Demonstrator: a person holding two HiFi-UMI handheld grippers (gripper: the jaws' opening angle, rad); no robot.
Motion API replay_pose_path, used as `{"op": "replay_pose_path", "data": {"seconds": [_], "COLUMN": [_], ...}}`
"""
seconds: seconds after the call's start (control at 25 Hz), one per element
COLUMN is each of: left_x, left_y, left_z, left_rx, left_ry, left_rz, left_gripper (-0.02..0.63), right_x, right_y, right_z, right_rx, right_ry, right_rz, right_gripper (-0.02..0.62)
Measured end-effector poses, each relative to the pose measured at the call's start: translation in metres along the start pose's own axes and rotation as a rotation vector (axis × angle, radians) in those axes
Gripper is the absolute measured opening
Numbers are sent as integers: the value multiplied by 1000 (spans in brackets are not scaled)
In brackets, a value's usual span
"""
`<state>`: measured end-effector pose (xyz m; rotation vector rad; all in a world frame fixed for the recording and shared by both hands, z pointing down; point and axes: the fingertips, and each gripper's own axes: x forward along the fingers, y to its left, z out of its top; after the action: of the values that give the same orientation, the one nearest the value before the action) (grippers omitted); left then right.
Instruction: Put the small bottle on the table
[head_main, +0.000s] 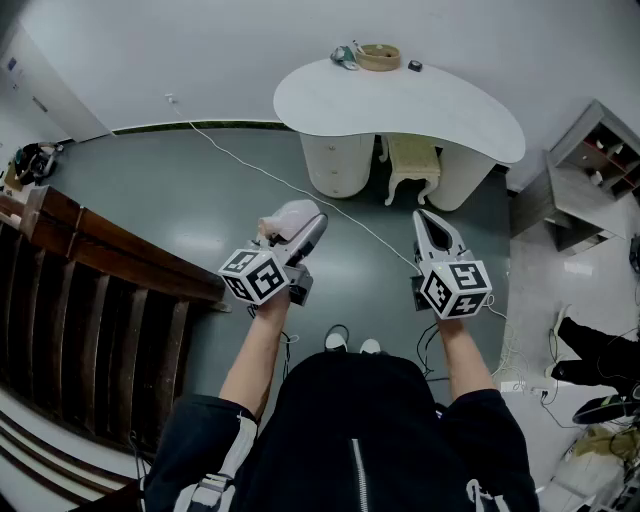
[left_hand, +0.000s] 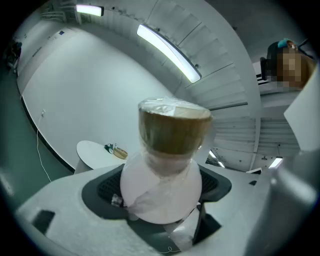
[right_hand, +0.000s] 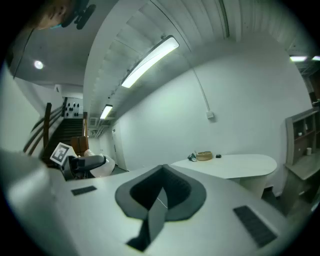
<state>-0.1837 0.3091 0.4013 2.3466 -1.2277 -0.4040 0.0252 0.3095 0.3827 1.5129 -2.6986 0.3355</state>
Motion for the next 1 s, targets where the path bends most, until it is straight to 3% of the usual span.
{"op": "replay_pose_path", "data": {"seconds": [0.52,1.0], "left_x": [-6,4], "left_y": [2,27], "left_z": [-10,-15], "left_rx": [6,-1], "left_ry": [30,86], "left_rz": [-1,-22], "left_gripper": [400,400], "right_x": [1,14], "right_y": [10,7], "right_z": [-21,-42], "right_rx": [-41,0], "right_ry": [35,57], "right_rz": [1,-54], "right_gripper": [3,3]}}
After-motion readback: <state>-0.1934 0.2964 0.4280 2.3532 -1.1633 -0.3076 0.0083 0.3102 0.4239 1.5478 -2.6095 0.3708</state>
